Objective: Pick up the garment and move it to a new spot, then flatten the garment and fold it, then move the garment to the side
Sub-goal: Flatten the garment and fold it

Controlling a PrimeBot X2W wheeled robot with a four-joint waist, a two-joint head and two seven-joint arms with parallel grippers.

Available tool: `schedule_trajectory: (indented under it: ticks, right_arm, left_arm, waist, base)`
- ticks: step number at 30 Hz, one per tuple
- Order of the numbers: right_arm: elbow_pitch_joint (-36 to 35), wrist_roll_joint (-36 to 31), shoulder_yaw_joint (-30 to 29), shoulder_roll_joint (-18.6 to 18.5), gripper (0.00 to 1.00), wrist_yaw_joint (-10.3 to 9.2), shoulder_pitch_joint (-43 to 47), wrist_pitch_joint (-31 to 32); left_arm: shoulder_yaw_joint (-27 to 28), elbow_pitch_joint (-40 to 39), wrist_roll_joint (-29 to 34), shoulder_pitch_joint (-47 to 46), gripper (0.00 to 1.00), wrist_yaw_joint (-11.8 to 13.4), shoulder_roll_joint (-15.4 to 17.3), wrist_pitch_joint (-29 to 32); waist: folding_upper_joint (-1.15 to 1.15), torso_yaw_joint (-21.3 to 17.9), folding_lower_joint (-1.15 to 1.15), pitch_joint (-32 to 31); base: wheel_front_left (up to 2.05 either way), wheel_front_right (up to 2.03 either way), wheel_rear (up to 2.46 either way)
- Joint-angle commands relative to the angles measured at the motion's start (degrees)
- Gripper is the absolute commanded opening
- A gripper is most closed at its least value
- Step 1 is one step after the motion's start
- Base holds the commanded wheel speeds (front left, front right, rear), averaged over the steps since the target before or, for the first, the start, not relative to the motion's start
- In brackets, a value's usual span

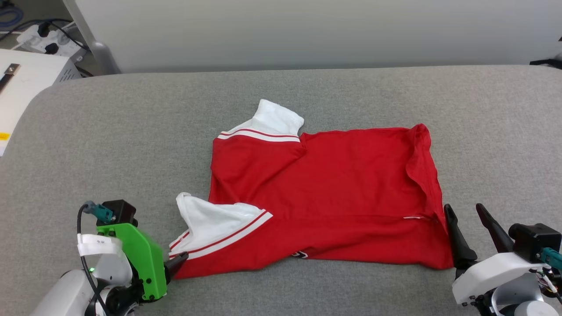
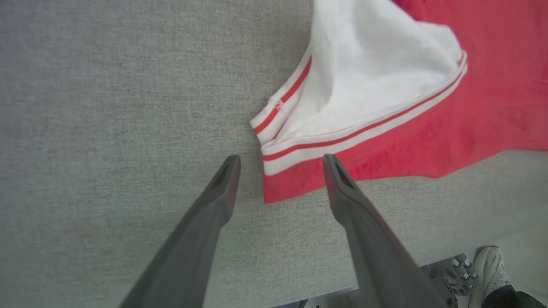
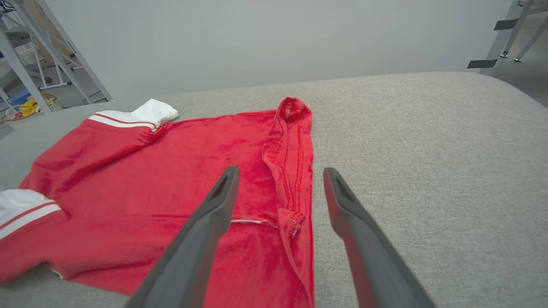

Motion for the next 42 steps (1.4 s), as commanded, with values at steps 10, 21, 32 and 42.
schedule_trajectory:
  ticks: [10, 21, 32, 42]
  right_arm:
    - [0.34, 1.74, -0.55, -0.45, 1.0, -0.05, -2.62, 0.53]
    - [1.21, 5.18, -3.23, -2.08, 1.0, -0.05, -1.64, 4.2]
    - [-0.7, 10.68, 0.67, -8.25, 1.0, -0.05, 0.7, 26.34]
    - [1.62, 11.24, 5.04, -9.69, 1.0, -0.05, -5.15, 34.18]
  left_arm:
    - [-3.04, 3.22, 0.98, -1.99, 1.0, -0.37, -3.15, -0.01]
    - [-5.18, 8.28, 0.84, -2.57, 0.0, -3.29, -6.02, -1.51]
    - [-4.35, 4.37, 2.2, -2.54, 0.0, -3.79, -4.52, -4.84]
    - [-4.83, -2.44, 4.47, -5.11, 0.0, -2.36, -3.64, -4.38]
  waist:
    - [0.0, -1.82, 0.0, 5.16]
    - [0.0, -1.82, 0.0, 4.21]
    - [0.0, 0.11, 0.0, 1.98]
    - [0.0, 2.48, 0.0, 5.59]
  base:
    - [0.0, 0.0, 0.0]
    - [0.0, 0.0, 0.0]
    - [0.0, 0.0, 0.0]
    - [0.0, 0.0, 0.0]
